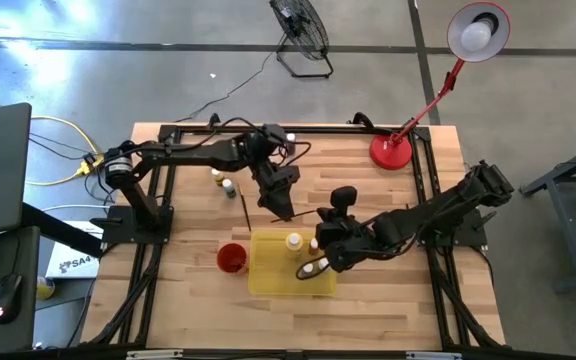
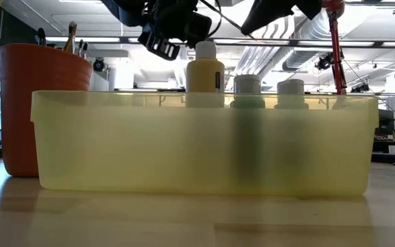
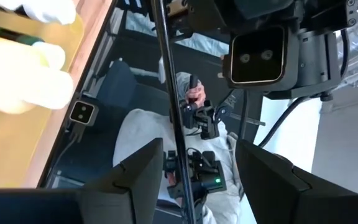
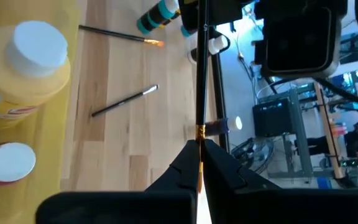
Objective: Pick & Place Paint Supplies
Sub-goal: Put the golden paintbrush into the orange cup
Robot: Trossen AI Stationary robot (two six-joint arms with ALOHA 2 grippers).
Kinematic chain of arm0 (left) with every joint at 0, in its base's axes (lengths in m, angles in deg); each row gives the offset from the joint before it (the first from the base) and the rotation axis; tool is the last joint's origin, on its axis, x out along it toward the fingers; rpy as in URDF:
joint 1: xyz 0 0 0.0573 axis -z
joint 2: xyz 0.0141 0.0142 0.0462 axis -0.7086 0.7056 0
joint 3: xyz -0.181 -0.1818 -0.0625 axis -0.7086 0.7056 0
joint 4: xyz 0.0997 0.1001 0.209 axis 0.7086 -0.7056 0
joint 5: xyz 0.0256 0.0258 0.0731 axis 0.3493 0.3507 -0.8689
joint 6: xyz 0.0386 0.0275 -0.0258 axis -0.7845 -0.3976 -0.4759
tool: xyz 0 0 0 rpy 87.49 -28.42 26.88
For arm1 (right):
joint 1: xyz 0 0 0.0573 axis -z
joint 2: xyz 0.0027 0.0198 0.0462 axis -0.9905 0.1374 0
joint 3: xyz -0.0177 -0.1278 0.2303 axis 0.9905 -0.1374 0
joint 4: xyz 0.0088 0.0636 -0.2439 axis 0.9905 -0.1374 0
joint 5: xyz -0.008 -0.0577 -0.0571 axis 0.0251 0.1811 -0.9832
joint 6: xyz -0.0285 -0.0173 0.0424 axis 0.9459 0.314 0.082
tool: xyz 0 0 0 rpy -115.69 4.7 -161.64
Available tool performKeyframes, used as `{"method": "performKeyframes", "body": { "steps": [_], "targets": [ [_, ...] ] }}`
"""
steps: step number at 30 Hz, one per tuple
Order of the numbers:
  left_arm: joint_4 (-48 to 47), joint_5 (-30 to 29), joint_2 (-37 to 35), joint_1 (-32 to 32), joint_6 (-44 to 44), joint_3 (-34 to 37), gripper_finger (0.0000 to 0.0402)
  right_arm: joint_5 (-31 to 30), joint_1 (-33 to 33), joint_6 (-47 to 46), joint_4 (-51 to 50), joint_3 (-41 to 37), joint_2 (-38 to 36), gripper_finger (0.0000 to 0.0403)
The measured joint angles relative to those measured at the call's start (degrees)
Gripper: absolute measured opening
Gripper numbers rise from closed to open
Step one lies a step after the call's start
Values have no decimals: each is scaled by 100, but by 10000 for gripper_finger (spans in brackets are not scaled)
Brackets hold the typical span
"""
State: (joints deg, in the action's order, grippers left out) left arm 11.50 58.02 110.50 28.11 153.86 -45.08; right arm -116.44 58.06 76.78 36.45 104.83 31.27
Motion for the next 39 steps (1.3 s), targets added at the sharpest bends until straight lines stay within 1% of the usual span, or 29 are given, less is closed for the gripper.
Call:
{"method": "performKeyframes", "body": {
  "steps": [4, 7, 10, 17, 20, 24, 34, 36, 39],
  "targets": [
    [-6, -31, 0, 58, 0, 0, 198, -5, -36, 19, -15, 0, 0, 3],
    [-56, -35, 0, 104, 50, 2, 198, -243, -33, 19, -24, 0, 0, 3],
    [-52, -37, 0, 173, 154, 2, 198, -333, -29, 25, -22, 0, 0, 3],
    [-46, -123, -2, 325, 153, 2, 198, -335, -33, 5, -13, 0, 0, 3],
    [-46, -169, -2, 331, 126, 4, 193, -212, -32, 2, -15, 0, 0, 3],
    [-42, -377, -2, 328, 106, 4, 156, -188, -31, -18, -4, 0, 0, 3],
    [-56, -688, -2, 318, -4, 5, 19, -84, -33, -18, 5, 0, -2, 3],
    [-86, -721, -2, 318, 0, 11, 9, -84, -33, -14, -18, 0, -9, 3],
    [-73, -710, -2, 318, -33, 11, 15, -86, -33, -16, -6, 0, -9, 3]
  ]
}}
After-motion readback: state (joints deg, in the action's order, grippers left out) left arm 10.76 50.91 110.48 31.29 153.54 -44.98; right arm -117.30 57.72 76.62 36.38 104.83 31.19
